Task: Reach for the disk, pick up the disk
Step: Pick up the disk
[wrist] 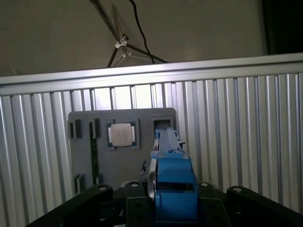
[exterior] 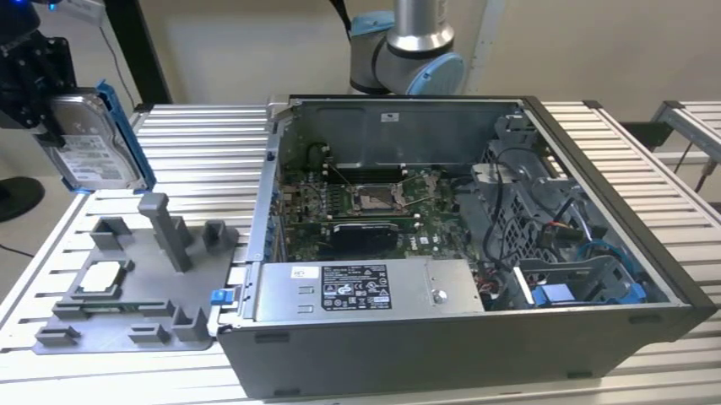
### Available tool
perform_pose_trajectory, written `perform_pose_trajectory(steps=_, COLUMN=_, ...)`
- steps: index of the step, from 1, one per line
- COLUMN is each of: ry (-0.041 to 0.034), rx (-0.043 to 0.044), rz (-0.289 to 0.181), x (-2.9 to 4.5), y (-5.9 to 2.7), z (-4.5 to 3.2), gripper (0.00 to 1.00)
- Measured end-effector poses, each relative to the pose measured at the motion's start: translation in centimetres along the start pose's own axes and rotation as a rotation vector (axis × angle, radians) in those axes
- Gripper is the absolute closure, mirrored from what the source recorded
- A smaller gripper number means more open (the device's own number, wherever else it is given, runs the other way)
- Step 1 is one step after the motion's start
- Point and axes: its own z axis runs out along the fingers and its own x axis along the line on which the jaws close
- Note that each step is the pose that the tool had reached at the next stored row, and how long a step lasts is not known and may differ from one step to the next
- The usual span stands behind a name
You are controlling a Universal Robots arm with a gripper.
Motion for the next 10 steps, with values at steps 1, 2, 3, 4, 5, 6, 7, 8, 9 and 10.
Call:
perform_pose_trajectory(steps=1, ry=0.0000, rx=0.0000, rz=0.000, x=0.00, y=0.00, z=-0.14, gripper=1.00)
perform_pose_trajectory(steps=2, ry=0.0000, rx=0.0001, rz=0.000, x=0.00, y=0.00, z=-0.28, gripper=1.00)
perform_pose_trajectory(steps=3, ry=0.0000, rx=0.0000, rz=0.000, x=0.00, y=0.00, z=-0.41, gripper=1.00)
perform_pose_trajectory(steps=4, ry=0.0000, rx=0.0000, rz=0.000, x=0.00, y=0.01, z=-0.54, gripper=1.00)
perform_pose_trajectory(steps=5, ry=0.0000, rx=0.0000, rz=0.000, x=0.00, y=0.01, z=-0.67, gripper=1.00)
perform_pose_trajectory(steps=6, ry=0.0000, rx=0.0000, rz=0.000, x=0.00, y=0.01, z=-0.79, gripper=1.00)
perform_pose_trajectory(steps=7, ry=0.0000, rx=0.0001, rz=0.000, x=0.00, y=0.01, z=-0.91, gripper=1.00)
perform_pose_trajectory(steps=8, ry=0.0000, rx=0.0001, rz=0.000, x=0.00, y=0.01, z=-1.03, gripper=1.00)
perform_pose_trajectory(steps=9, ry=0.0000, rx=0.0000, rz=0.000, x=0.00, y=0.01, z=-1.16, gripper=1.00)
perform_pose_trajectory(steps=10, ry=0.0000, rx=0.0000, rz=0.000, x=0.00, y=0.01, z=-1.28, gripper=1.00)
